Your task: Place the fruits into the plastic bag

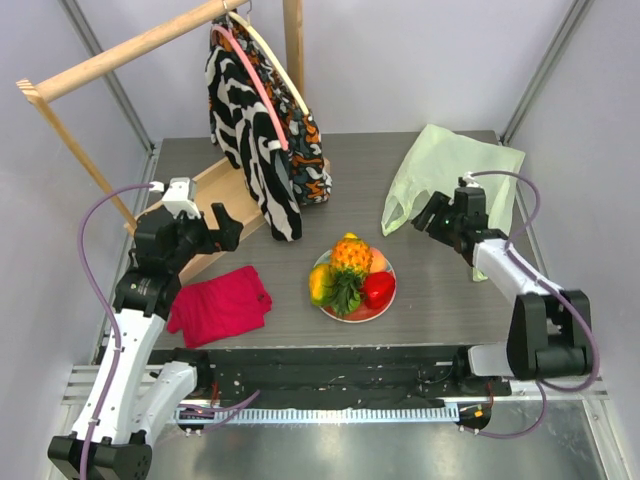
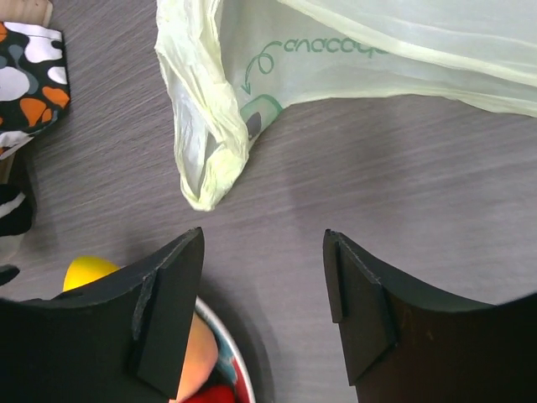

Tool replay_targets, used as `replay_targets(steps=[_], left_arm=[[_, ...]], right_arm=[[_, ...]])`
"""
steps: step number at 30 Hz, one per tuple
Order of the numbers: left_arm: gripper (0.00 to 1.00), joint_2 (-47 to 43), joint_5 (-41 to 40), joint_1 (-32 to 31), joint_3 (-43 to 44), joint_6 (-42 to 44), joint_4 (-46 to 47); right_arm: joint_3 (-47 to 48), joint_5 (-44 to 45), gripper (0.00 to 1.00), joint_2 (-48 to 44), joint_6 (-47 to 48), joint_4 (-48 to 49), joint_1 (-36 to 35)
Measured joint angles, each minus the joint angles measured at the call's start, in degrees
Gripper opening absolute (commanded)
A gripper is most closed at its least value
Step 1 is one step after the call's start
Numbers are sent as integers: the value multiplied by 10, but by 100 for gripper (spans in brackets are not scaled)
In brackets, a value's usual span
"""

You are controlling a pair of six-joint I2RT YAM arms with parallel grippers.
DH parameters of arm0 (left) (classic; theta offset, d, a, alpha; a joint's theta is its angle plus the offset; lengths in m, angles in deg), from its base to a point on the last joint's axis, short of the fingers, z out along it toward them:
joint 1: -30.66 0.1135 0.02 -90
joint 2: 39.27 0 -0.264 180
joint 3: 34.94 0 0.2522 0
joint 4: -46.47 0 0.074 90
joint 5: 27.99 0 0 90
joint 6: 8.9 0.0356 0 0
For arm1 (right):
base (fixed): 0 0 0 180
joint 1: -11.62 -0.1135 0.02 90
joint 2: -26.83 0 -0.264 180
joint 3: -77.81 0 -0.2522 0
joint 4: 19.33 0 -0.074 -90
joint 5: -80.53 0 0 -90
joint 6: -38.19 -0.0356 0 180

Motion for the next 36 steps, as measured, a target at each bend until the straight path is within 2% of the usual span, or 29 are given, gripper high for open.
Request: replay_targets(steps=[8,17,18,20,21,23,24,27,30,36], left_arm=[[100,1,0,0,-4,0,0],[100,12,0,0,-6,0,0],[100,13,0,0,-6,0,0],[100,14,2,0,-6,0,0],[99,15,2,0,-6,1,0],[98,17,4,0,-6,0,0],[98,18,4,0,-6,0,0],[95,26,14,-2,-6,0,2],[91,41,36,-5,-6,-8,14],[91,97,59,-40,34,-26,26]], right_arm=[[11,20,64,149,-13,107,-28],[51,18,62,231,-24,196,-38],[55,18,50,238,-25,202,-40],[65,18,37,255,-27,212,-40],[72,17,25,264,-28,215,-40],[83,12,16,276,-30,218,-40],[85,9,8,278,-33,218,-41],[89,-2,1,274,-38,218,-42],[96,-10,1,256,-40,210,-44],[142,-23,1,168,-40,183,-52]])
